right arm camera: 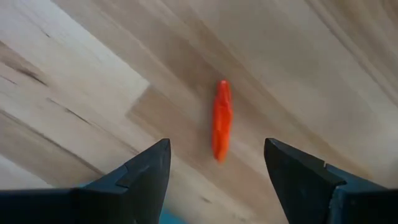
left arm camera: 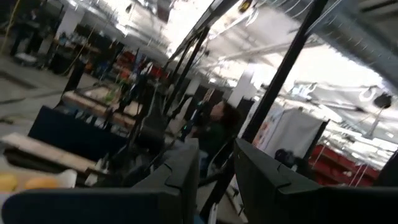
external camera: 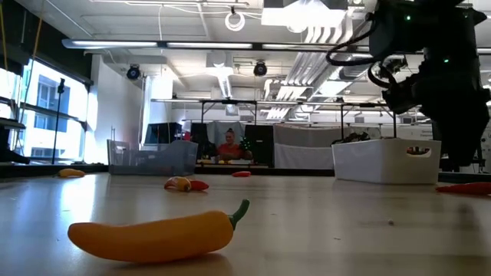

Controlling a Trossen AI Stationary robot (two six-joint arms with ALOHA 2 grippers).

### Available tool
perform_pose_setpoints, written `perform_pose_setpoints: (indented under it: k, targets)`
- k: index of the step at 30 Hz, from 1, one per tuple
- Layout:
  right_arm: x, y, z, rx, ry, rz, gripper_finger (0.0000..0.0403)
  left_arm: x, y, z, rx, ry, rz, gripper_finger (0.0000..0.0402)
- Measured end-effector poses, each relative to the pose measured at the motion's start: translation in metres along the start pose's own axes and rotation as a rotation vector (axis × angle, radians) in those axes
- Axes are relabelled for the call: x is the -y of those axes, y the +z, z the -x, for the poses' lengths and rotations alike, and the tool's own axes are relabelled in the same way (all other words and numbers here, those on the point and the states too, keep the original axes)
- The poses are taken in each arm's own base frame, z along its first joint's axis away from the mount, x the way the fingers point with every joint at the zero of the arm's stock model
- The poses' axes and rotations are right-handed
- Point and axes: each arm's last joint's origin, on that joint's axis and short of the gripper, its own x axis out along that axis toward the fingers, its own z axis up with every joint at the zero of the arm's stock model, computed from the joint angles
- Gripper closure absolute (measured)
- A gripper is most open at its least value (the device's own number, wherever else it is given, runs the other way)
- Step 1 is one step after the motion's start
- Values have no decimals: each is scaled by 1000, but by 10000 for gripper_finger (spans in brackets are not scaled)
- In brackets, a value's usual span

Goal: Sort produce into baskets
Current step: Put the orange chili pepper into the black bin

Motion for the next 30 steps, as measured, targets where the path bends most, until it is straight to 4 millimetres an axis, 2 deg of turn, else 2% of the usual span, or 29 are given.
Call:
perform_pose_setpoints:
  k: [5, 8, 14, 17, 23, 25, 27, 30]
  targets:
    - [8, -5, -13, -24, -33, 31, 155, -12, -20, -20, -87, 55, 34, 314]
    - [8, -5, -23, -6, 18, 41, 155, -19, -34, -28, -174, 99, 55, 314]
    - [10, -5, -31, 54, 11, 40, 164, -25, -53, -21, -366, 193, 68, 314]
    - [12, -7, -35, 47, 2, 40, 203, -32, -64, -12, -494, 299, 70, 314]
    - [13, -7, -42, 23, -4, 27, 347, -49, -88, 9, -723, 633, 50, 314]
    - [11, -6, -40, 23, 12, 21, 384, -52, -96, 13, -747, 672, 46, 314]
    - [4, -2, -33, 39, 41, 44, 393, -54, -109, 19, -768, 678, 54, 314]
    - [-16, 15, -4, 188, 127, 78, 382, -57, -135, 27, -757, 655, 96, 314]
